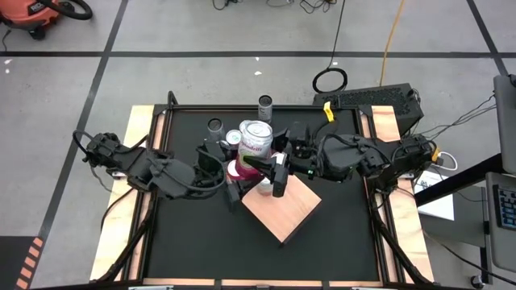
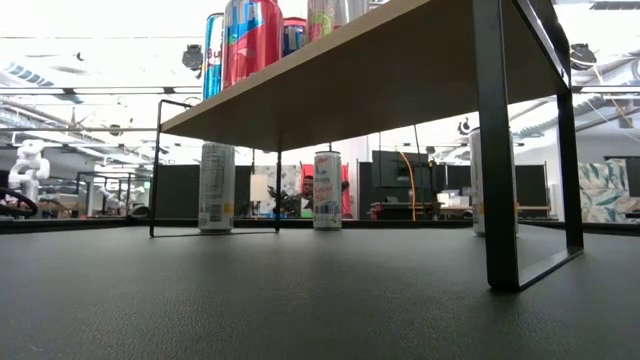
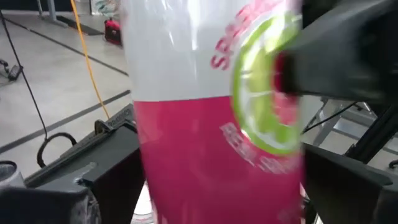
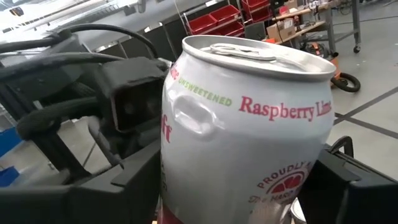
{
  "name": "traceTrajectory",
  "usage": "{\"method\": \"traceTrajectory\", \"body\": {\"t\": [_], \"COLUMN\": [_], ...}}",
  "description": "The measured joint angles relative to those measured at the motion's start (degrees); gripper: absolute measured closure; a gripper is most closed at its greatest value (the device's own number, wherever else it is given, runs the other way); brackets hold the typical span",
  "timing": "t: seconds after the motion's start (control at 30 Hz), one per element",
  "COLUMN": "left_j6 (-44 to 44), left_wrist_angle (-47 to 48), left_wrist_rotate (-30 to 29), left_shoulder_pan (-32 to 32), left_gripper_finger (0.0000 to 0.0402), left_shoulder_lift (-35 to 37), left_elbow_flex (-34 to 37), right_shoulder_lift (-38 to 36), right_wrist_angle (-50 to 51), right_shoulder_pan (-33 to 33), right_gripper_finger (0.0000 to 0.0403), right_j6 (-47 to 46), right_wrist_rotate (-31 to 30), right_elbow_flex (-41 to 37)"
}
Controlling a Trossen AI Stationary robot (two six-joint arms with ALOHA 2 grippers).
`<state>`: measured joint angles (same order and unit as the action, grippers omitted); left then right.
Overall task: Place canned beverage on shelf
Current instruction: Put the pink soda can on the shelf aligned with the other pink soda cans
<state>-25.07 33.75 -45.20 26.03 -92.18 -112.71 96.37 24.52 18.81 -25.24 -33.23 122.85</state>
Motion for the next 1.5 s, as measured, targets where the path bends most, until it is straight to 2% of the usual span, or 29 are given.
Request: {"method": "traceTrajectory", "body": {"t": [0.4, 0.67, 0.83, 0.93, 1.07, 1.13, 1.5], "left_j6": [-1.45, -1.59, 0.2, 1.71, 5.42, 7.35, 11.73], "left_wrist_angle": [0.32, 0.16, -0.1, -2.12, -4.05, -6.16, -15.98], "left_wrist_rotate": [-1.04, -0.77, -2.02, -2.21, -2.68, -2.83, -4.42], "left_shoulder_pan": [-0.49, -0.34, 0.55, 0.81, 1.03, 0.72, 0.56], "left_gripper_finger": [0.0113, 0.0102, 0.0101, 0.0101, 0.0101, 0.0102, 0.0109], "left_shoulder_lift": [-0.36, -0.42, -0.51, -0.49, -0.56, -1.24, -7.33], "left_elbow_flex": [0.0, 0.01, 0.11, 0.11, 0.11, 0.11, 0.13], "right_shoulder_lift": [0.14, -0.66, -3.64, -6.06, -8.63, -9.85, -10.96], "right_wrist_angle": [0.43, 2.18, 6.36, 8.14, 11.14, 13.34, 24.08], "right_shoulder_pan": [-0.02, -0.06, -1.54, -3.11, -5.66, -6.54, -7.63], "right_gripper_finger": [0.0123, 0.0097, 0.0073, 0.0063, 0.006, 0.006, 0.0059], "right_j6": [-0.66, -2.75, -6.58, -9.43, -12.91, -14.1, -10.26], "right_wrist_rotate": [-1.17, 0.82, 8.61, 15.74, 24.63, 27.12, 27.1], "right_elbow_flex": [0.0, 0.0, 0.0, 0.2, 0.2, 0.15, 10.13]}}
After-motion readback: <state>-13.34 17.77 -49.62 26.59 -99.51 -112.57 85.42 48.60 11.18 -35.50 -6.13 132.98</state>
